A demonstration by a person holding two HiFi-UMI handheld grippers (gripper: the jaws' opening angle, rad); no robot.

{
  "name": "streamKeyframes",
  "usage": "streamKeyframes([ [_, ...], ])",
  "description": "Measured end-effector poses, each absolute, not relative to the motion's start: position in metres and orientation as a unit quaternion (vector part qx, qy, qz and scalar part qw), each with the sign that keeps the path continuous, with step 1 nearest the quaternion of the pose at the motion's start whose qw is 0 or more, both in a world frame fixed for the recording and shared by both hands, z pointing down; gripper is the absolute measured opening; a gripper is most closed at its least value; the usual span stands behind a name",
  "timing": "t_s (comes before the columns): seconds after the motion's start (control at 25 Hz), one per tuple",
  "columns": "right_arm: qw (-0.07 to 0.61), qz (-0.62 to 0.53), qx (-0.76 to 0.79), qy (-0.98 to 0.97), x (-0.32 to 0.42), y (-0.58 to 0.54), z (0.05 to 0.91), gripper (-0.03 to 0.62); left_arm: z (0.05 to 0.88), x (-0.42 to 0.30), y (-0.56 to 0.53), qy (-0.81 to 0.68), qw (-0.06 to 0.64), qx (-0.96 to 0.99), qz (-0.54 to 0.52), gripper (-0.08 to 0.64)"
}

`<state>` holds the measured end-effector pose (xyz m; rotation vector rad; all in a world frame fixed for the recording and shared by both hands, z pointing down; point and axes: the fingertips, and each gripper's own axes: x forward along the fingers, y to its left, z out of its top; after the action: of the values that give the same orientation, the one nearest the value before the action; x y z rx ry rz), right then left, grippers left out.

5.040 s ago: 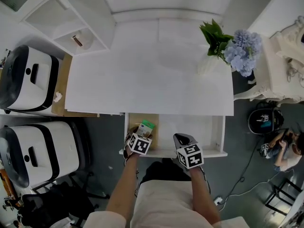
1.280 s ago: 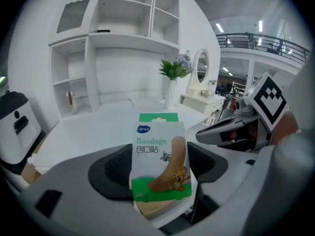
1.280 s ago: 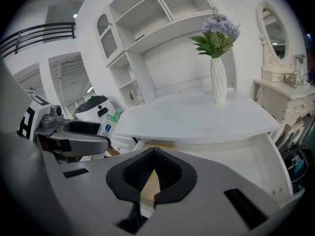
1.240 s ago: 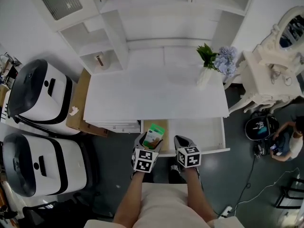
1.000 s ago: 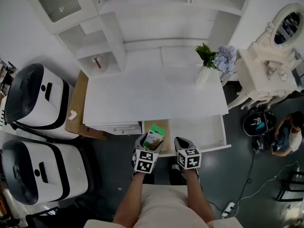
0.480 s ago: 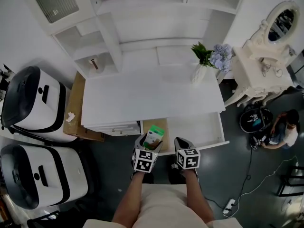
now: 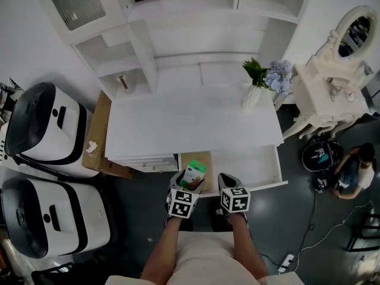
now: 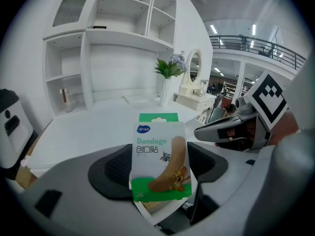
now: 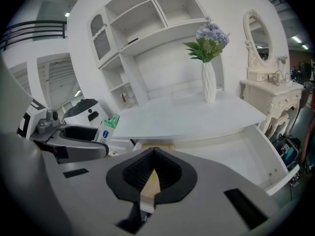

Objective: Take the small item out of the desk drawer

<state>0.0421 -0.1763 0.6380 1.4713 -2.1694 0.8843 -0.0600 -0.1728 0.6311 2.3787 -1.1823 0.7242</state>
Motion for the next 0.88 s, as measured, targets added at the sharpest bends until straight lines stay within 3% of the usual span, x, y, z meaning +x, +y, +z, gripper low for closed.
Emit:
streamKeyframes([
  [0.88, 0.197, 0.305, 0.498, -0.787, 0.025, -0.181, 0.637, 0.025, 0.631, -0.066, -0.173, -0.419, 0.194, 0.847, 0.264, 0.359],
])
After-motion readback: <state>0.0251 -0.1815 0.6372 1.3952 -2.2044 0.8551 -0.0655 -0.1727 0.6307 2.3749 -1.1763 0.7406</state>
